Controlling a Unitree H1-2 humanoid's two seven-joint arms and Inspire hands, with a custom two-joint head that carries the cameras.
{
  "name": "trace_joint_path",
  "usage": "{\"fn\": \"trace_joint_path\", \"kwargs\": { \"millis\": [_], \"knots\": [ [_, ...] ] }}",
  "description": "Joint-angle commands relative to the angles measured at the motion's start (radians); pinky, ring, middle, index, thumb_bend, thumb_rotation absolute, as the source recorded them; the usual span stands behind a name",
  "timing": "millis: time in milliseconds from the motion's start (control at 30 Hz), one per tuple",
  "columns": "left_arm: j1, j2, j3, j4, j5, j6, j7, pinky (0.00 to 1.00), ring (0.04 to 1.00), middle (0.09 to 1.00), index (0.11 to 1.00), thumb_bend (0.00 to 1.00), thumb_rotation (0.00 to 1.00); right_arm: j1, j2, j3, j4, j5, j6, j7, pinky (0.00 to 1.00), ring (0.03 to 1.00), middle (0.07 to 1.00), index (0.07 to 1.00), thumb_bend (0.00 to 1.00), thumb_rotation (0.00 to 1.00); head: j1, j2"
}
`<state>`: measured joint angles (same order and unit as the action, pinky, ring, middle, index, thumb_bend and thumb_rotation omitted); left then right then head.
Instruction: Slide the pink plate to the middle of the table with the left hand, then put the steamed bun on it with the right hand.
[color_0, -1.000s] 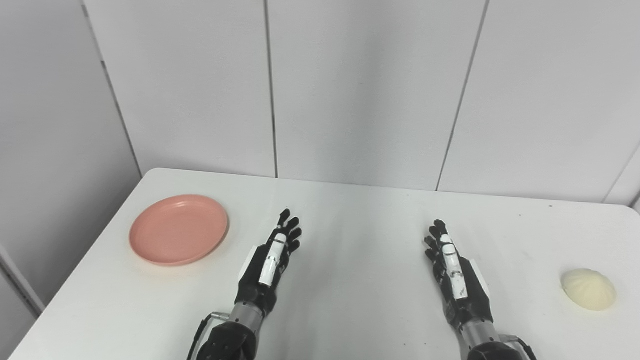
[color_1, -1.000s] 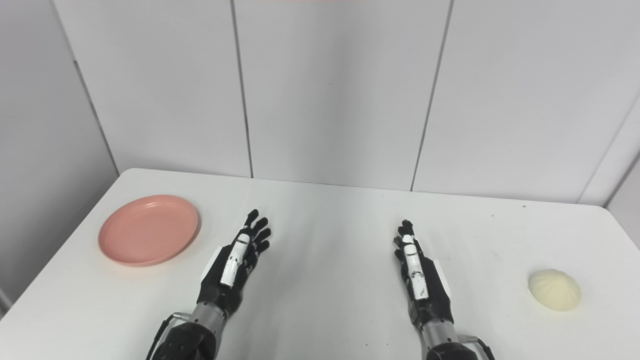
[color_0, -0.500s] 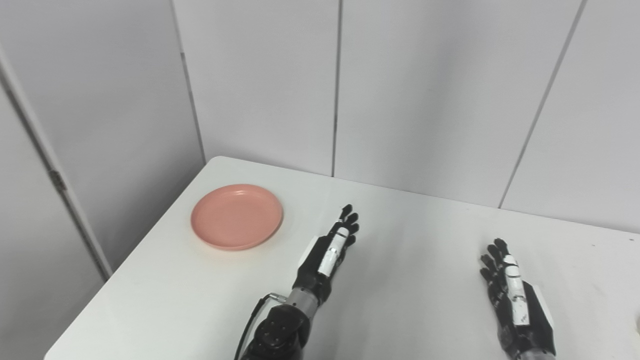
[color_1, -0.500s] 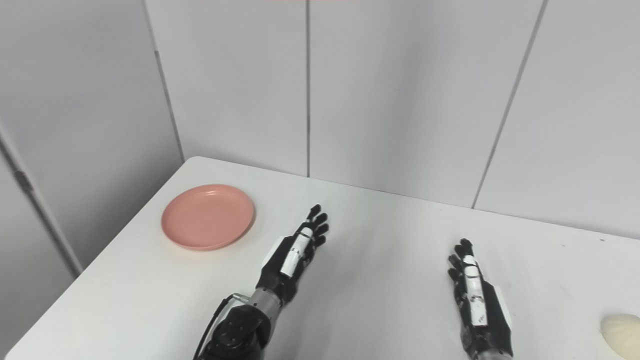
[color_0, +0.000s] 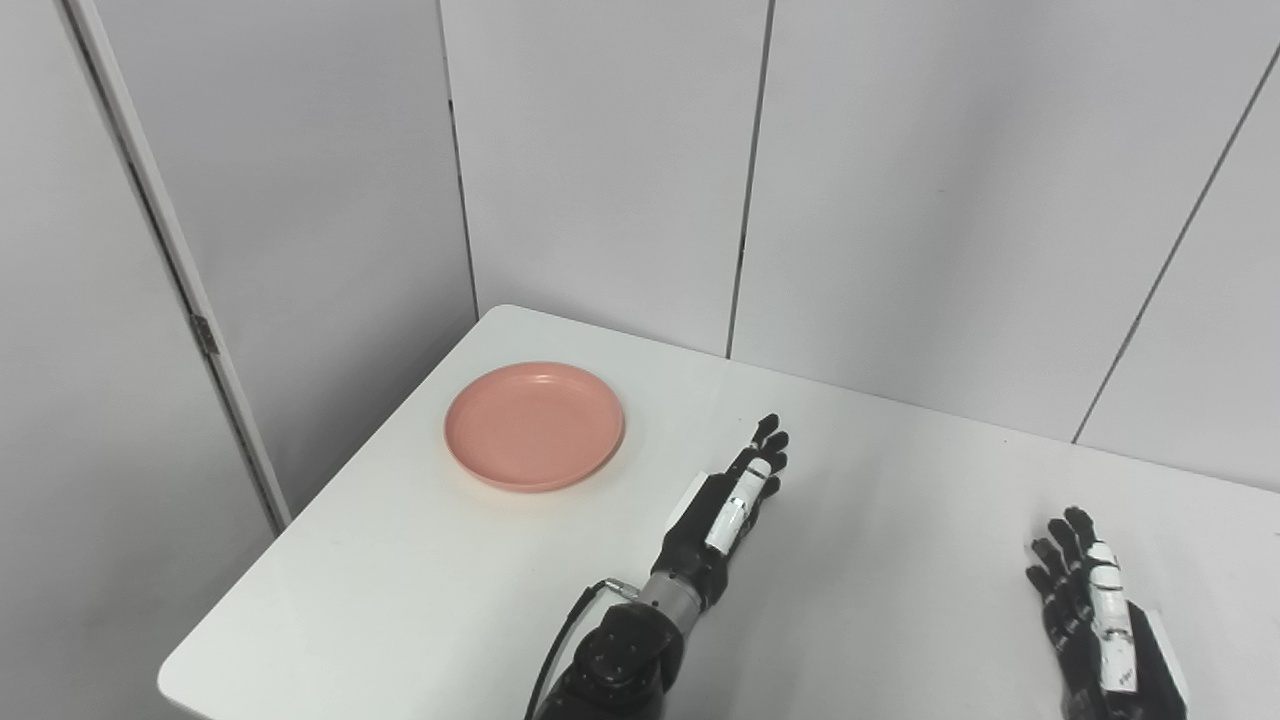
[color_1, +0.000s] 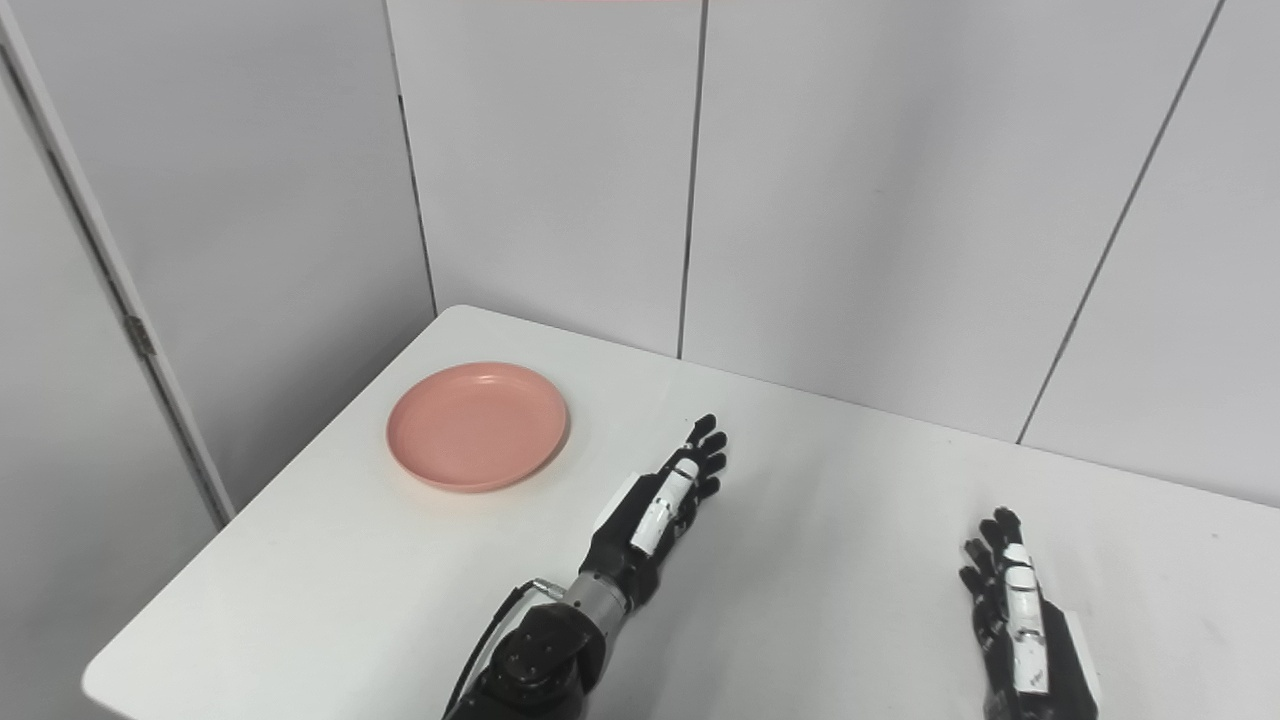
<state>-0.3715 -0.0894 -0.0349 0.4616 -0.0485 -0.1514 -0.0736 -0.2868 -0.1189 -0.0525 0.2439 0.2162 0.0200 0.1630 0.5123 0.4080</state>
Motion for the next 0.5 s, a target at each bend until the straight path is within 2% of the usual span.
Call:
{"fn": "trace_joint_path", "kwargs": {
  "millis": [0, 167, 367, 467],
  "knots": [
    [0.116, -0.026, -0.009, 0.101, 0.005, -0.011, 0.010, 0.99, 0.985, 0.996, 1.000, 0.42, 1.00, 0.040, -0.011, -0.011, 0.023, -0.003, 0.044, -0.005, 1.00, 1.000, 1.000, 1.000, 0.10, 1.00, -0.001, 0.001],
    [0.108, -0.018, -0.018, 0.078, 0.034, 0.013, 0.022, 0.98, 0.976, 0.984, 0.996, 0.42, 1.00, 0.041, -0.011, -0.005, 0.016, -0.016, 0.048, -0.010, 1.00, 1.000, 1.000, 1.000, 0.10, 1.00, 0.000, 0.001],
    [0.084, -0.009, -0.029, -0.031, 0.064, 0.075, 0.031, 0.95, 0.947, 0.960, 0.975, 0.43, 1.00, 0.036, -0.013, -0.004, 0.019, -0.019, 0.049, -0.010, 1.00, 1.000, 1.000, 1.000, 0.09, 1.00, -0.007, -0.002],
    [0.065, -0.006, -0.026, -0.117, 0.057, 0.120, 0.029, 0.94, 0.942, 0.954, 0.968, 0.43, 1.00, 0.034, -0.017, -0.002, 0.024, -0.025, 0.041, -0.011, 1.00, 1.000, 1.000, 1.000, 0.09, 1.00, -0.013, -0.001]
  ]
}}
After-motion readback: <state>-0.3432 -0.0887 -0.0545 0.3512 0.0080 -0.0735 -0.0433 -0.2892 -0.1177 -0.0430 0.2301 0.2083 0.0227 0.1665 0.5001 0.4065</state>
